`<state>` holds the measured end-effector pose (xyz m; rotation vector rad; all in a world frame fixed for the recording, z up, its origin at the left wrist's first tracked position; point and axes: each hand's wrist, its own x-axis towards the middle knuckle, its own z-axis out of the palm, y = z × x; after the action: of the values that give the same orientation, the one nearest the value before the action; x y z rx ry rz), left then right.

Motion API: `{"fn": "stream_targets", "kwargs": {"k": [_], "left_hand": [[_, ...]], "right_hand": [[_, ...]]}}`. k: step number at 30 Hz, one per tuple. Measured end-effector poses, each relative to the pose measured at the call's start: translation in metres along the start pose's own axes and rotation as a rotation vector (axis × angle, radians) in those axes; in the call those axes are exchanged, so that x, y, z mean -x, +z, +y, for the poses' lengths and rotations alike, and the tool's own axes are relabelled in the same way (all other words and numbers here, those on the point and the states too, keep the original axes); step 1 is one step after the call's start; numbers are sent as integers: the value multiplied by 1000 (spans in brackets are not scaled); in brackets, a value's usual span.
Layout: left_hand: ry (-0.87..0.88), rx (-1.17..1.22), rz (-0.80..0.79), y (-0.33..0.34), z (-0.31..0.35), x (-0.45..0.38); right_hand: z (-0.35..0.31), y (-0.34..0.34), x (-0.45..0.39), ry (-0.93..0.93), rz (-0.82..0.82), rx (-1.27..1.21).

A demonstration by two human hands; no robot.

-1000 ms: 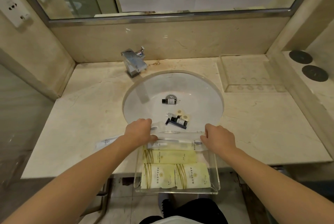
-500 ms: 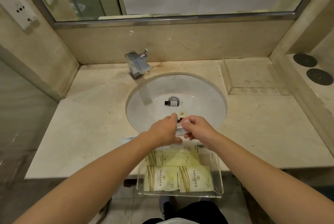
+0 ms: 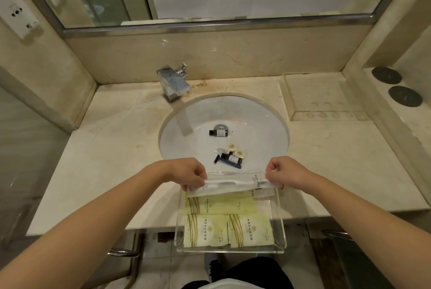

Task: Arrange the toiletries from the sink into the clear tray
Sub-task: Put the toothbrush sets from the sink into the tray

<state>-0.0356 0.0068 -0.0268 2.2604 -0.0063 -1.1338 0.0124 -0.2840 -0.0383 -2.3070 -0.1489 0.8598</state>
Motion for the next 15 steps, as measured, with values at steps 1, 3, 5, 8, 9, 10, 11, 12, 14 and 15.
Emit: {"fn": "stream_targets", "kwargs": {"k": [1, 3, 5, 8, 9, 10, 11, 12, 14, 15], "left_hand": [[-7, -31, -9, 0, -1, -1], [-33, -114, -23, 2, -2, -3], [-46, -217, -27, 6, -2, -4], [-51, -327, -9, 10, -5, -7], [-50, -353, -6, 12, -5, -7], [-47, -387, 0, 12, -5, -7], [-38, -426, 13, 13, -5, -7], [-29, -458, 30, 13, -5, -7], [-11, -499, 62, 14, -4, -7], [-5, -510, 68, 15, -4, -8]], "right_hand": [[0, 0, 0, -20, -30, 62], [-1, 2, 0, -69, -94, 218], [-3, 6, 0, -109, -134, 396], [-7, 15, 1, -114, -155, 606], [-8, 18, 2, -115, -157, 668], [-10, 21, 3, -117, -158, 726], [-12, 24, 3, -115, -160, 780], [-15, 26, 4, -117, -164, 830], [-19, 29, 4, -108, -169, 907], [-21, 30, 3, -93, -170, 932]]}}
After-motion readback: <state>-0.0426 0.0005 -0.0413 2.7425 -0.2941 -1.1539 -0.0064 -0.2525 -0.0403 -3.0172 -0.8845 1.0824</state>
